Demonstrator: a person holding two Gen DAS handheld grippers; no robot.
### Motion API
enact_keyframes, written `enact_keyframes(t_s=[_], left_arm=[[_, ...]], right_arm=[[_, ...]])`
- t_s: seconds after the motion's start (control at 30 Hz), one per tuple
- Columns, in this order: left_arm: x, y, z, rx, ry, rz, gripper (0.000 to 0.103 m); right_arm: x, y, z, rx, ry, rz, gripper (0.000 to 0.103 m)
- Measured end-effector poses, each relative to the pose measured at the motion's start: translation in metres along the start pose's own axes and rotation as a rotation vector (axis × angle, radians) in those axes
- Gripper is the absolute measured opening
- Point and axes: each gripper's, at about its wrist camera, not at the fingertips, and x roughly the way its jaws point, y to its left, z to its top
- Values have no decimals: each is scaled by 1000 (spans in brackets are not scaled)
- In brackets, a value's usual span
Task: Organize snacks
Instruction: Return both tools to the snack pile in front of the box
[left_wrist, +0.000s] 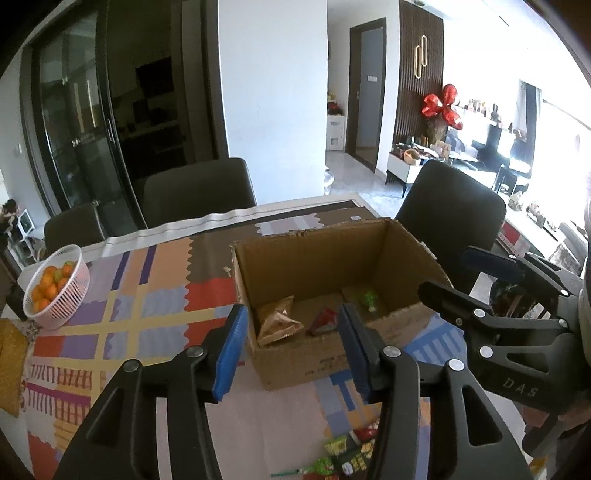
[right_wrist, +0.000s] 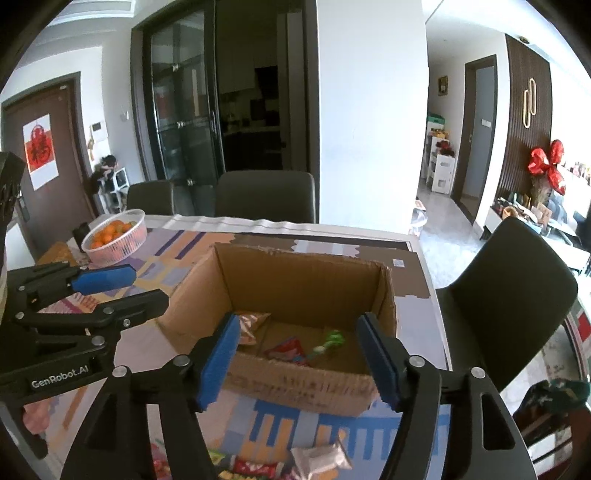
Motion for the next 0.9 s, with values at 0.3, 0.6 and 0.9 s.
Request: enact_keyframes(t_s=[0.3,0.6,0.9], left_arm=[[-36,-7,-37,21,-28,12,57],[-50,-15,-77,43,-24,28,60],[-38,-19,-118,54,51,9,60]], right_arm=[[-34,8,-25,18,-20,16,72],[-53,14,-57,40,-14,-1,76],[-44,14,-96,80,77,-7,76]])
